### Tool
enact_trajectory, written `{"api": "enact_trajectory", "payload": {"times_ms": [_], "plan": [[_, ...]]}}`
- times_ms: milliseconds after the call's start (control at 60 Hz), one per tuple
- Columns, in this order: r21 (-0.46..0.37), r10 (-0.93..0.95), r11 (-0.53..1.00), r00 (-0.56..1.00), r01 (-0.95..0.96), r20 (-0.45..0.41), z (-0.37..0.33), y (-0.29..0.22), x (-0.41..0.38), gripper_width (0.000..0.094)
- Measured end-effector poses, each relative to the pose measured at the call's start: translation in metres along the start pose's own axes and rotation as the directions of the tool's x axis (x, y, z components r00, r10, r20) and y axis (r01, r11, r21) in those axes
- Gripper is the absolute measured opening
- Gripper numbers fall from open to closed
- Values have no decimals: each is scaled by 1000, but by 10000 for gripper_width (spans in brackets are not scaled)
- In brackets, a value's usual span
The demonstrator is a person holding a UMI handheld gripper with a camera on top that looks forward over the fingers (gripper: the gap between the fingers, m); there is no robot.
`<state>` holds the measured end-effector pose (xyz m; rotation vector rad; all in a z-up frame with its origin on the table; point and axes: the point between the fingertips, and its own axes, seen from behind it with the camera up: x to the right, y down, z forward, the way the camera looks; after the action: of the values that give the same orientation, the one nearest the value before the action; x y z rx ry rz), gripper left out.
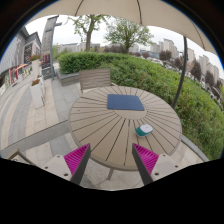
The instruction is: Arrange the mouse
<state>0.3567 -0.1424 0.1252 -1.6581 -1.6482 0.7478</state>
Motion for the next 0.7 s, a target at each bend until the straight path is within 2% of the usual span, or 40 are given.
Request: {"api": "enact_trajectory", "payload": {"times_ms": [300,483,700], "plan": [[-35,62,997,994,-65,-87,20,25,63,854],[-14,71,997,989,-74,-126,34,38,93,854],[8,88,996,990,-88,-109,62,51,105,854]]}}
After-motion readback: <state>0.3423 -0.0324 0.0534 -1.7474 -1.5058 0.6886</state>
